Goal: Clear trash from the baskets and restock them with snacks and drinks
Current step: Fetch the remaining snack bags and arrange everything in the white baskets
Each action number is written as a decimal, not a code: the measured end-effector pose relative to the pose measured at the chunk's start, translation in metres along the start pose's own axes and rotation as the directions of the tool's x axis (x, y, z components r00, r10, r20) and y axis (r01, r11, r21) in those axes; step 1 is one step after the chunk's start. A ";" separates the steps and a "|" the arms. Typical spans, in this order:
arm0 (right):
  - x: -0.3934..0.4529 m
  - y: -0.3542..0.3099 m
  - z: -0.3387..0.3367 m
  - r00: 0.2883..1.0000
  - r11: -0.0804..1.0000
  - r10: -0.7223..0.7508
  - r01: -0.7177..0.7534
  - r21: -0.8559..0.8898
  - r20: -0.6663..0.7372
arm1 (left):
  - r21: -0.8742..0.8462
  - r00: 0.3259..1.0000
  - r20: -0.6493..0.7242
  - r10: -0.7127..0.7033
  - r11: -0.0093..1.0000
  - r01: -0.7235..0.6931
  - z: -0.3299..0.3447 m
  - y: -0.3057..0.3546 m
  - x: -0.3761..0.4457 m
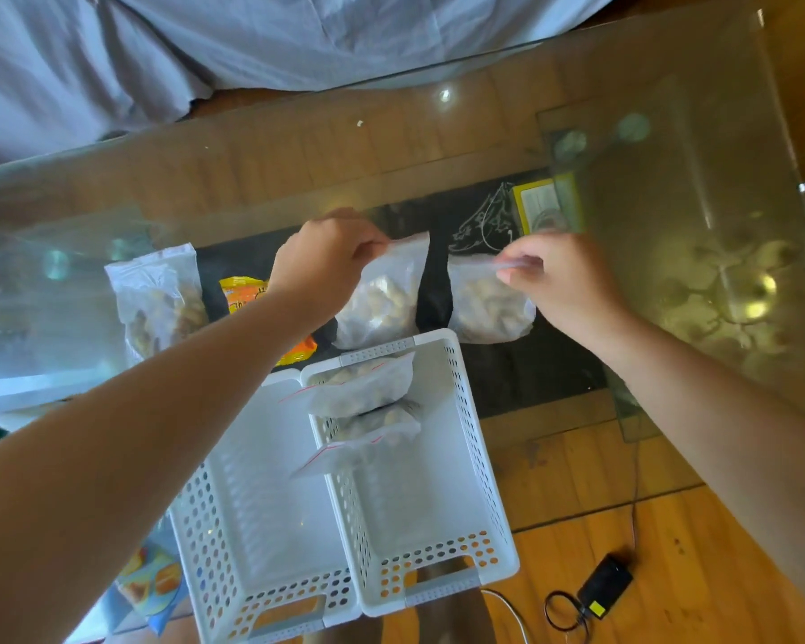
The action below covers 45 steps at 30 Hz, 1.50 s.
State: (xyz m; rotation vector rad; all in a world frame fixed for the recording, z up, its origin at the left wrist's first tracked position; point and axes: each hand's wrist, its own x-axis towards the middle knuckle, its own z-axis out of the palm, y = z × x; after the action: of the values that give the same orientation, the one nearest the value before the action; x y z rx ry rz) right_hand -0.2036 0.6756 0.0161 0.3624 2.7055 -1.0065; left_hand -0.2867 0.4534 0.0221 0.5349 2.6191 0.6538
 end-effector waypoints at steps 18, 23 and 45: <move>-0.061 0.006 0.022 0.969 0.996 0.073 -0.083 -0.031 -0.235 | 0.094 0.991 0.076 -0.109 0.990 0.101 0.012 0.001 -0.031; -0.057 0.007 0.023 0.978 0.995 0.096 -0.100 -0.009 -0.187 | 0.236 0.991 0.116 -0.066 0.971 0.037 0.003 0.011 -0.026; -0.089 0.015 -0.003 0.931 0.983 0.167 -0.181 -0.011 -0.325 | 0.100 0.995 -0.063 -0.077 0.991 0.083 -0.014 0.006 -0.044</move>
State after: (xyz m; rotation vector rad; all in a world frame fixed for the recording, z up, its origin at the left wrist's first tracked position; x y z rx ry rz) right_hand -0.1150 0.6756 0.0357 0.8104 2.9060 -0.9075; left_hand -0.2541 0.4332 0.0486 0.4437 2.7257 0.5190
